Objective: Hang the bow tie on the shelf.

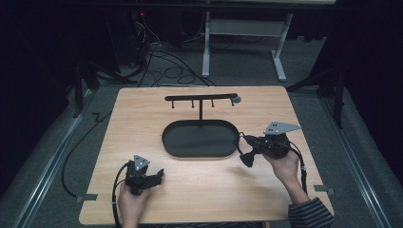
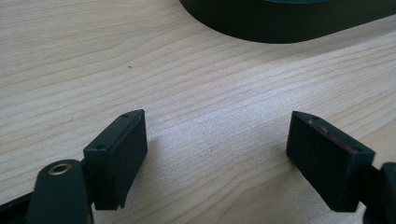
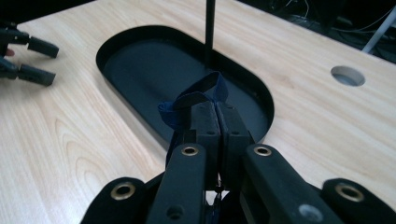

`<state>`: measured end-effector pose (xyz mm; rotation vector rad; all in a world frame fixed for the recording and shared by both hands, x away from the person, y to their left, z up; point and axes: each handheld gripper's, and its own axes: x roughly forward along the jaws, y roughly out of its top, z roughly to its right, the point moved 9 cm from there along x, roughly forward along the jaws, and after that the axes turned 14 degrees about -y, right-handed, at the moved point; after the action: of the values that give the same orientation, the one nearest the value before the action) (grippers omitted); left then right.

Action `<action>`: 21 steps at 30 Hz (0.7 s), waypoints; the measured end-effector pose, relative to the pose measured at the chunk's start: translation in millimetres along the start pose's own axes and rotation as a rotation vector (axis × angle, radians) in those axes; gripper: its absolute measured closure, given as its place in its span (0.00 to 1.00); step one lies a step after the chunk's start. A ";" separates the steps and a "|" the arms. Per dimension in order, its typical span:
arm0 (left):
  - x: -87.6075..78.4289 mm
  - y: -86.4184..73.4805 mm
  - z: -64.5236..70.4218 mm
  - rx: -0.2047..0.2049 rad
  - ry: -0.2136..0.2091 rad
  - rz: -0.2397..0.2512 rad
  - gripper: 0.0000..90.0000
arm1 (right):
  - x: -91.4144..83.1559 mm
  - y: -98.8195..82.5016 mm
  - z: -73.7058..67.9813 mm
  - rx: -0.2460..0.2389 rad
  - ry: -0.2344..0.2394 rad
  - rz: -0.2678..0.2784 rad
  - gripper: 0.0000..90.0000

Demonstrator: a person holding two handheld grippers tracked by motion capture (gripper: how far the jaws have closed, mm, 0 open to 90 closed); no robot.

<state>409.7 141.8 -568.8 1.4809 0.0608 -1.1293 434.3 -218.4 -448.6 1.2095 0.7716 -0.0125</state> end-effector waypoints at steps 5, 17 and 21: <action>0.0 0.0 0.0 0.000 0.000 0.000 0.23 | -0.1 11.3 3.3 0.001 -0.004 0.012 1.00; 0.0 0.0 0.0 0.000 -0.001 0.000 0.23 | 2.9 34.4 7.5 -0.008 -0.012 0.037 1.00; 0.0 0.0 0.0 0.000 0.000 0.000 0.23 | 4.1 39.8 8.5 -0.007 -0.014 0.040 1.00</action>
<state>409.7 141.8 -568.8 1.4803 0.0604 -1.1292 457.8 -208.6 -416.5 1.2171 0.7344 0.0140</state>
